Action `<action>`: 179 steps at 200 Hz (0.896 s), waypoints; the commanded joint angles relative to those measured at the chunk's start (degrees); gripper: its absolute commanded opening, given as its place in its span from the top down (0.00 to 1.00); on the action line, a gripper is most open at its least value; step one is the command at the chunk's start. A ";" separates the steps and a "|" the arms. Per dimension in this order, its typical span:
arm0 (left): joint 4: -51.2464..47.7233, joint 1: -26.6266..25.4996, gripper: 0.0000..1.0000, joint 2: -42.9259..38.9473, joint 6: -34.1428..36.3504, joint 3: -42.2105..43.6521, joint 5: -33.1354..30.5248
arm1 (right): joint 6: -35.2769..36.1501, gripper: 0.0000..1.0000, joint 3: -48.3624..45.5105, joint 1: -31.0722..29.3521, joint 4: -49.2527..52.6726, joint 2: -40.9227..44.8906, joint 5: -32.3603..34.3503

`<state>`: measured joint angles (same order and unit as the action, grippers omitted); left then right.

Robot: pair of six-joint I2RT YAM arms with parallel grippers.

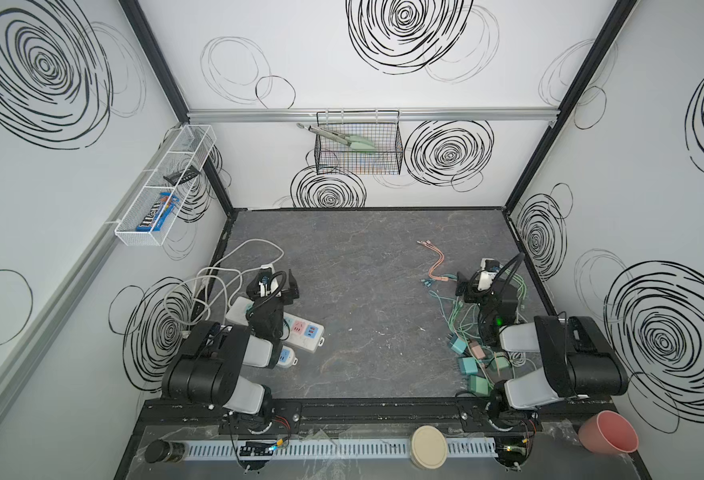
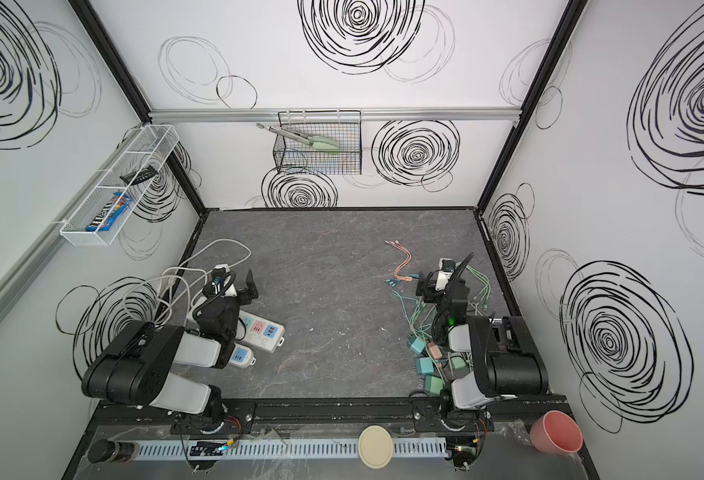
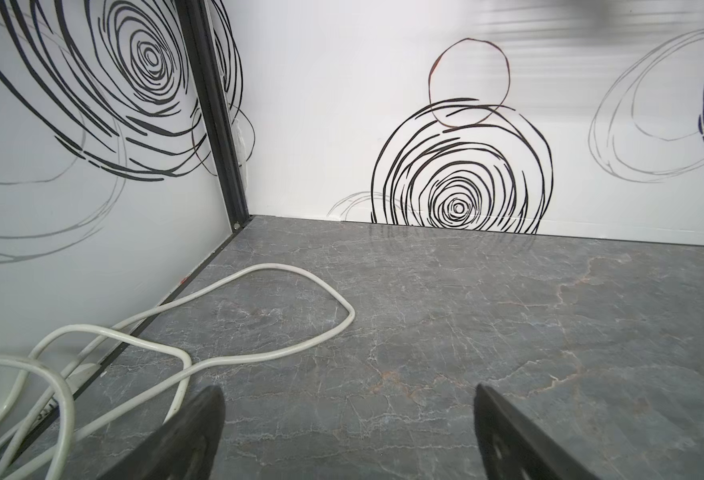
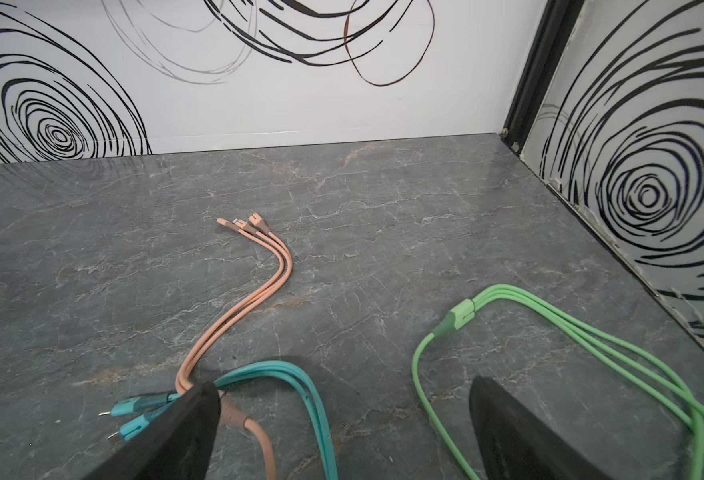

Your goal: Insert the plug

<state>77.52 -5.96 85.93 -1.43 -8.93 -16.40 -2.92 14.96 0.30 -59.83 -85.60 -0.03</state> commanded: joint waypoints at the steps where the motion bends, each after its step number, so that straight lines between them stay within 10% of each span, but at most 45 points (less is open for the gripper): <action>1: 3.76 0.24 0.04 -0.06 0.57 -0.64 0.50 | 0.34 0.03 1.09 0.18 -0.90 0.79 -0.42; 179: 2.90 1.12 0.04 -0.14 -0.03 -0.93 1.90 | 0.24 0.03 1.13 0.32 -0.90 0.79 -0.86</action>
<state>77.41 -5.41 85.93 -1.48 -8.93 -15.22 -2.92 14.96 0.32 -59.83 -85.60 -0.16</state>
